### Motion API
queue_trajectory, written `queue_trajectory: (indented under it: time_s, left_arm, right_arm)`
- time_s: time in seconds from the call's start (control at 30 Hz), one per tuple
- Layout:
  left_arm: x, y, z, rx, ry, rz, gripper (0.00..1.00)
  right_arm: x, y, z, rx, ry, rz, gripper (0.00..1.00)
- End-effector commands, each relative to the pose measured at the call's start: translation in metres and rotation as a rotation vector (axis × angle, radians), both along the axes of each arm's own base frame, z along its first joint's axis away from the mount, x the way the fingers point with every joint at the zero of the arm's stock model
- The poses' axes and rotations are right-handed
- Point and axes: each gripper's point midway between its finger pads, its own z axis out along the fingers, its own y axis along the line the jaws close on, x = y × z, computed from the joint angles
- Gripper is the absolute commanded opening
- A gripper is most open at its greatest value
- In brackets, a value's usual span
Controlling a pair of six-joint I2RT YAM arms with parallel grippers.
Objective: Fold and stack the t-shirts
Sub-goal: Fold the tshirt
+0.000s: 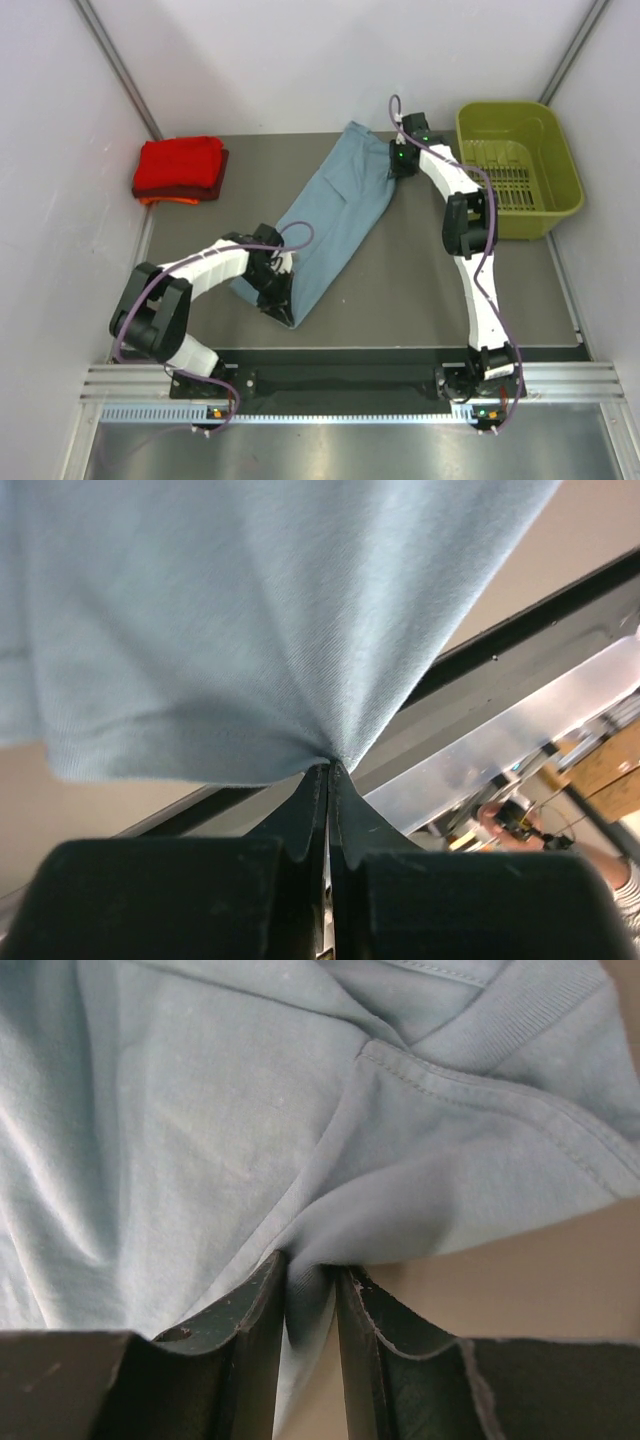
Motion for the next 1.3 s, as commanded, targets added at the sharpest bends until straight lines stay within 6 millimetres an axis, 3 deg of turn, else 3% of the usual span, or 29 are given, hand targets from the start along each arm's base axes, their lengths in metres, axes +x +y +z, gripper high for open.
queue_trajectory:
  time_s: [0.0,0.3,0.6,0.8,1.03,1.27]
  left_arm:
    - [-0.002,-0.023,0.005,-0.032,0.001,-0.066,0.0]
    - [-0.01,-0.075,0.008,-0.052,-0.048,-0.298,0.0]
    - [-0.008,-0.133,0.01,-0.072,-0.15,-0.494,0.0]
    - [-0.014,-0.158,0.009,-0.08,-0.178,-0.561,0.0]
    - [-0.015,-0.18,0.004,-0.083,-0.197,-0.601,0.0]
    - [-0.017,-0.209,-0.002,-0.096,-0.217,-0.652,0.0]
  right_arm:
    - [0.029,0.034,0.025,0.047,-0.143,0.024,0.27]
    - [0.043,0.051,0.037,0.05,-0.217,0.027,0.26]
    - [0.053,0.041,0.061,0.068,-0.271,0.017,0.25]
    - [0.066,0.029,0.068,0.076,-0.31,-0.001,0.25]
    - [0.075,0.029,0.056,0.099,-0.317,-0.001,0.22]
    - [0.075,0.017,0.07,0.1,-0.326,-0.019,0.23]
